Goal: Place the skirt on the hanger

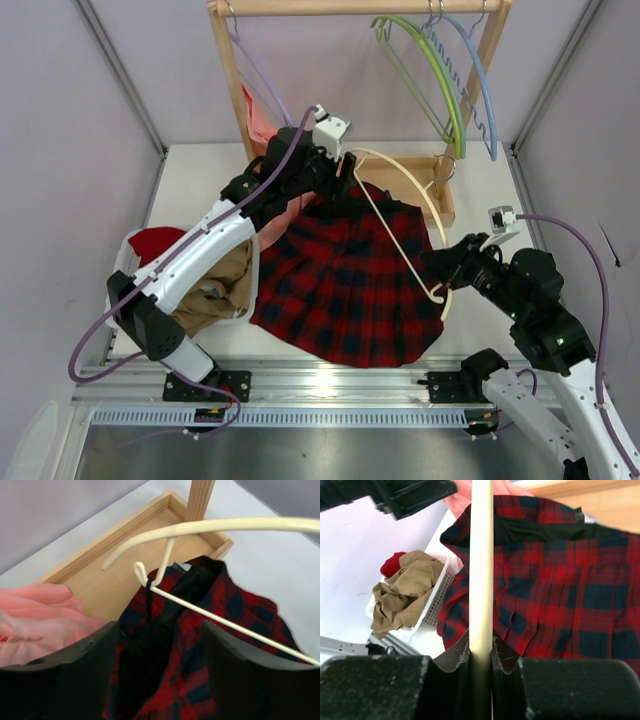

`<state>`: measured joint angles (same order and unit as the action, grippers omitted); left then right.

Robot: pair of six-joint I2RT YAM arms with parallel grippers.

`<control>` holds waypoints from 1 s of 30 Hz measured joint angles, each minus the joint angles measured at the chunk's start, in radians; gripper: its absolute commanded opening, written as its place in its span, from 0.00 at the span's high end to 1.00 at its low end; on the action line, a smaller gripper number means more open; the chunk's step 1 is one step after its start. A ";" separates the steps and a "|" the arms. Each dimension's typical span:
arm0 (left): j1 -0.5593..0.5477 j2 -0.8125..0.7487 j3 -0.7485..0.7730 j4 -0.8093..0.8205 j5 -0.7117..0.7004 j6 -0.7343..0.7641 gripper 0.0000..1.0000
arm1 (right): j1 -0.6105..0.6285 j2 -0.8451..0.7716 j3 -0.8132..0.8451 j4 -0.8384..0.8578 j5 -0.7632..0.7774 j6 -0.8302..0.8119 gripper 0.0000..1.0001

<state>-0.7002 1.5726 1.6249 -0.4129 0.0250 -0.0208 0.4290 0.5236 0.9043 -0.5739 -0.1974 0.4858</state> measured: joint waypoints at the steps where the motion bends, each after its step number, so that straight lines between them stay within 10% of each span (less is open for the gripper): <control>1: -0.003 0.000 0.018 -0.019 0.002 0.002 0.18 | 0.000 0.000 -0.005 0.013 0.004 -0.006 1.00; 5: -0.006 0.000 0.116 -0.097 -0.012 -0.004 0.00 | 0.000 0.004 -0.008 0.048 0.014 -0.030 1.00; 14: -0.011 0.016 0.441 -0.176 0.085 0.055 0.01 | 0.000 0.074 0.008 0.101 -0.018 -0.129 1.00; 30: -0.074 0.049 0.341 -0.190 0.163 0.616 0.00 | 0.000 0.158 0.122 0.045 -0.108 -0.261 1.00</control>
<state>-0.7742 1.6218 1.9659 -0.6033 0.1875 0.5957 0.4290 0.6811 1.0260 -0.5289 -0.3058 0.2249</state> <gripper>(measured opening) 0.994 0.181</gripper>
